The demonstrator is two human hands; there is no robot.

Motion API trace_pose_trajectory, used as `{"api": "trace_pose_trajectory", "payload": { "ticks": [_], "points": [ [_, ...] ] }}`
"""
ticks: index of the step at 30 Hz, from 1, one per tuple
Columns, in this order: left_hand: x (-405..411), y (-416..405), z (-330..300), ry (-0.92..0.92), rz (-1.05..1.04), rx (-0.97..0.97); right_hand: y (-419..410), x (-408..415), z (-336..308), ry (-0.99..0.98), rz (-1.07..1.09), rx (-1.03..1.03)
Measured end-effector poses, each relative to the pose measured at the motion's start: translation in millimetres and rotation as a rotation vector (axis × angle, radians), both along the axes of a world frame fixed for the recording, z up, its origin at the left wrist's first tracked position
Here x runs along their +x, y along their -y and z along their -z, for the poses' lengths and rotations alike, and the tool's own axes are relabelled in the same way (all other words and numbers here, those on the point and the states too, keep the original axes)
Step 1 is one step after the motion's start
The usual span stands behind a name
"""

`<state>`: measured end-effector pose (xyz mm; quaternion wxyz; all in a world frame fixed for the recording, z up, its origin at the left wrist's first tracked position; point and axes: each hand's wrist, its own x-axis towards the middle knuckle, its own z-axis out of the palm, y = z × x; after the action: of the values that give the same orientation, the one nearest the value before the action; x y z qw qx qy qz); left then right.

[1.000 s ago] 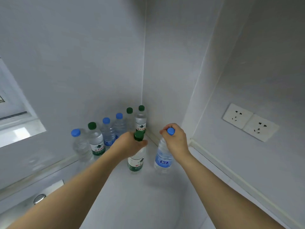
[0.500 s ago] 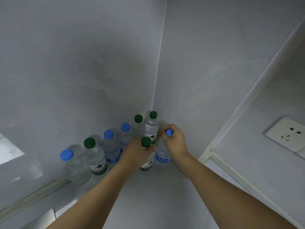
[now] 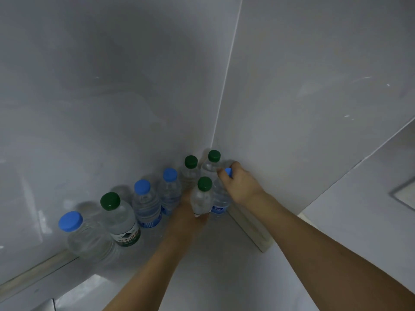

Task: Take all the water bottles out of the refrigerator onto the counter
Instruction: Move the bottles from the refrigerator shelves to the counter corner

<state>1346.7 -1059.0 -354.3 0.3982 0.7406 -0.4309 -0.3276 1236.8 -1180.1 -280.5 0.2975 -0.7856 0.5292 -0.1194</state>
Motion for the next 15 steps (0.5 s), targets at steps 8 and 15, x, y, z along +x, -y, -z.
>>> {"api": "trace_pose_trajectory", "payload": {
  "ticks": [8, 15],
  "points": [
    [-15, -4, 30, 0.022, -0.128, 0.045, -5, 2, -2, 0.037, 0.032, 0.046],
    [-18, -9, 23, -0.002, -0.147, 0.056, -26, -9, -9, 0.164, 0.089, 0.147]
  ]
}}
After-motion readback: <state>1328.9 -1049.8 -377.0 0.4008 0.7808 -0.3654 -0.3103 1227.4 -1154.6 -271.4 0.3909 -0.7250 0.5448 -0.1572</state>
